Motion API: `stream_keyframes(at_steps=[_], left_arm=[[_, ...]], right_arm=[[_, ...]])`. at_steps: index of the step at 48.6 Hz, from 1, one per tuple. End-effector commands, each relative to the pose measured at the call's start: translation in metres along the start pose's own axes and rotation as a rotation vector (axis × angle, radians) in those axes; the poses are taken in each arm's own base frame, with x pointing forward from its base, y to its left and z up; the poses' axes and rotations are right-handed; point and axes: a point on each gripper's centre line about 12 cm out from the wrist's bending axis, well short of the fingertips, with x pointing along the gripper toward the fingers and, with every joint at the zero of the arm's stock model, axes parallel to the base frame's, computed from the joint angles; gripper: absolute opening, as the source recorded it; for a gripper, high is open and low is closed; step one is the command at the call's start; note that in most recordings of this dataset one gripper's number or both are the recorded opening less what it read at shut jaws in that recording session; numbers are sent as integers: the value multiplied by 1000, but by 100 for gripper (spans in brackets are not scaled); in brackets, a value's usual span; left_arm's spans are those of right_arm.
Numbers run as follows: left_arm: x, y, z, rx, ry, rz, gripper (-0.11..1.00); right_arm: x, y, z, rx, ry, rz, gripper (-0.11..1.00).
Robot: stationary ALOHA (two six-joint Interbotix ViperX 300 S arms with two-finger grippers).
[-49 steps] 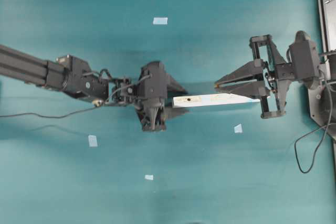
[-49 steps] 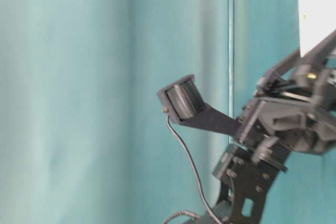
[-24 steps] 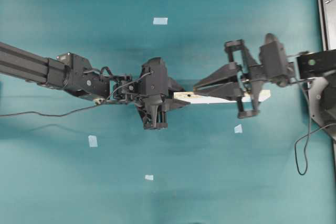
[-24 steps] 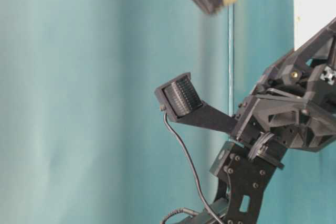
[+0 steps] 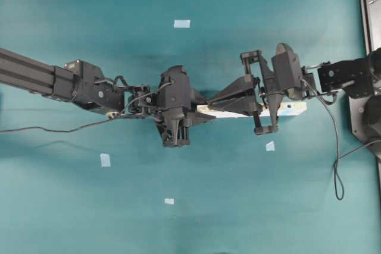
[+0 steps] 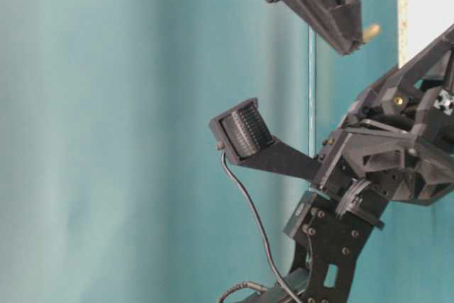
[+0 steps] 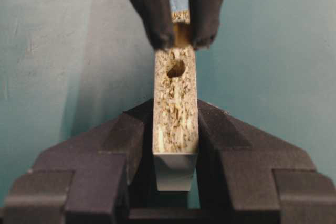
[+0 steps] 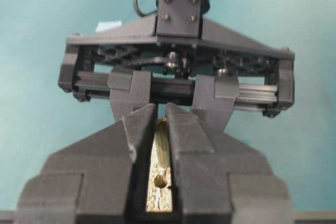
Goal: Move the wooden board into place and insert the rod into its hole.
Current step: 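Align the held dowel above the hole in the strip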
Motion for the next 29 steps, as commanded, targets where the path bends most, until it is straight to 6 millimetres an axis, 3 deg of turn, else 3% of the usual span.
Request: stream_keyframes(at_steps=[1,29], left_arm=[[-3,-4,21,-3,-52,-9,21],[-4,-4,18,-3,-46,-8,21]], right_arm=[[3,-2,5,-3,-22,-2,9],[9,-4,-2,1,-2,-3,9]])
